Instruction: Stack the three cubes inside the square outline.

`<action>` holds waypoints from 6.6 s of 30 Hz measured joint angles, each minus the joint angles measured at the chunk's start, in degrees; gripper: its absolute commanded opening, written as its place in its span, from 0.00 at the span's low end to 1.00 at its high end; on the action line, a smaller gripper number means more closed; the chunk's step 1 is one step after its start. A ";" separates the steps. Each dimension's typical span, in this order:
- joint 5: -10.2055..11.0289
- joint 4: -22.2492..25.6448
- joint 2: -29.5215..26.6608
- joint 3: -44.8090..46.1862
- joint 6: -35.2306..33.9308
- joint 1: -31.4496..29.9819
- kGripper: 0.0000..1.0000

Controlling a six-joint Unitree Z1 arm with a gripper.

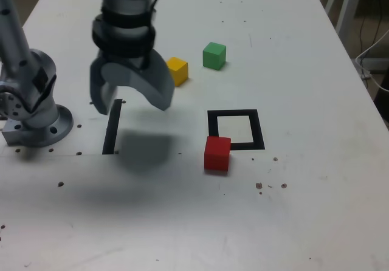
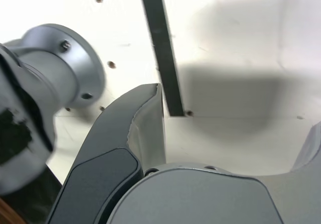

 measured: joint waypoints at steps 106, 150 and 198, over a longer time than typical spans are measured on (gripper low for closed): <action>-3.69 5.16 31.40 -33.89 3.27 2.83 0.28; -0.72 3.28 26.77 -31.88 6.24 7.88 0.99; 15.79 -11.02 8.96 -3.65 41.41 31.31 0.98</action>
